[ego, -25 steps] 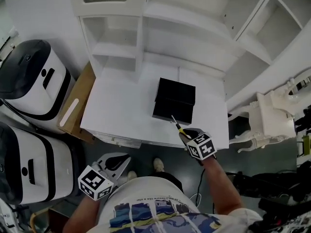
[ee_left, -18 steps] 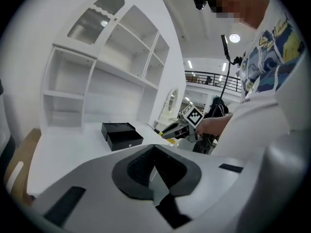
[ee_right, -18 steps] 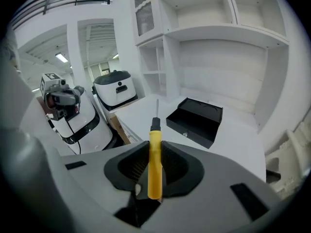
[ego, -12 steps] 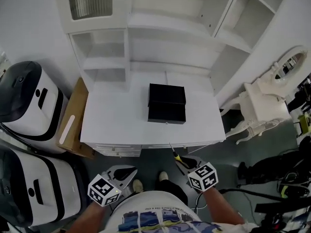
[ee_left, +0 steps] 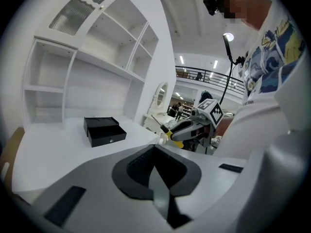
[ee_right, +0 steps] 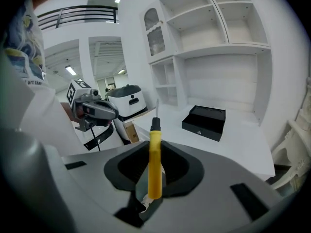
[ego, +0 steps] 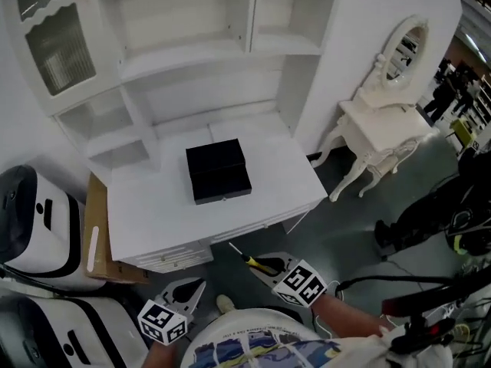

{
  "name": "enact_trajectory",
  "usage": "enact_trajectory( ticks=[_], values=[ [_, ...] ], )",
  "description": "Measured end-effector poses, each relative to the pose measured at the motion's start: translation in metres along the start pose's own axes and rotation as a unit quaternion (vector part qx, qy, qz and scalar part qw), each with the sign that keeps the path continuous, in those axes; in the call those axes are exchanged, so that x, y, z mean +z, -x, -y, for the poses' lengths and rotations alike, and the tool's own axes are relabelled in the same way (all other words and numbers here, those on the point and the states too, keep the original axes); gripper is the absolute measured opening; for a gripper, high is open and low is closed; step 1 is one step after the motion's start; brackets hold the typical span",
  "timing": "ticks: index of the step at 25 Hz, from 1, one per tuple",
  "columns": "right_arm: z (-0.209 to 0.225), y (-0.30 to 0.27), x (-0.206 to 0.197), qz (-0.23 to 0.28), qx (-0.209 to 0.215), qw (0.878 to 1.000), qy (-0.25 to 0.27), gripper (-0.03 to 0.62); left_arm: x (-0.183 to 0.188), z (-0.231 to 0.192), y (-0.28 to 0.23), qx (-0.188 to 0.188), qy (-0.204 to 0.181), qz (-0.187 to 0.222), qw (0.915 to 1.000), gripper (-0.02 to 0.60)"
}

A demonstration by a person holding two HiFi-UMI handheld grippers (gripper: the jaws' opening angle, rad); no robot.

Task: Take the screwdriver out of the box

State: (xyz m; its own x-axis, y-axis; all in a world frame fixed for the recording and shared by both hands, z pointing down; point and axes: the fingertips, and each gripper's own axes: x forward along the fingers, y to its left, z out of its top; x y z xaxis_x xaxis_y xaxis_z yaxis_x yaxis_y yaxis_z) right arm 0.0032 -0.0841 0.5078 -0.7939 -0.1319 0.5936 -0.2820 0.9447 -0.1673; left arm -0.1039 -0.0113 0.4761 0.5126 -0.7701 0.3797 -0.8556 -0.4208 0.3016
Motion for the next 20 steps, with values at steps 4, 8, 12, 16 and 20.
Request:
enact_trajectory(
  ticks=[4, 8, 12, 16, 20],
  values=[
    [-0.009, 0.018, -0.009, 0.013, 0.020, 1.000, 0.018, 0.095, 0.007, 0.031, -0.013, 0.003, -0.012, 0.009, 0.9999, 0.012],
    [-0.015, 0.036, -0.025, 0.026, 0.029, 0.999, 0.023, 0.095, 0.001, 0.062, -0.024, -0.001, -0.016, 0.002, 0.9999, 0.012],
    [-0.023, 0.057, -0.030, 0.034, 0.044, 0.998, 0.011, 0.095, -0.005, 0.086, -0.031, 0.002, -0.016, -0.007, 0.9998, 0.012],
    [-0.026, 0.073, -0.038, 0.043, 0.052, 0.998, 0.016, 0.095, -0.008, 0.103, -0.035, 0.010, -0.015, -0.008, 0.9998, 0.012],
    [-0.030, 0.085, -0.045, 0.049, 0.062, 0.997, 0.022, 0.095, -0.008, 0.121, -0.037, 0.017, -0.016, -0.006, 0.9997, 0.012]
  ],
)
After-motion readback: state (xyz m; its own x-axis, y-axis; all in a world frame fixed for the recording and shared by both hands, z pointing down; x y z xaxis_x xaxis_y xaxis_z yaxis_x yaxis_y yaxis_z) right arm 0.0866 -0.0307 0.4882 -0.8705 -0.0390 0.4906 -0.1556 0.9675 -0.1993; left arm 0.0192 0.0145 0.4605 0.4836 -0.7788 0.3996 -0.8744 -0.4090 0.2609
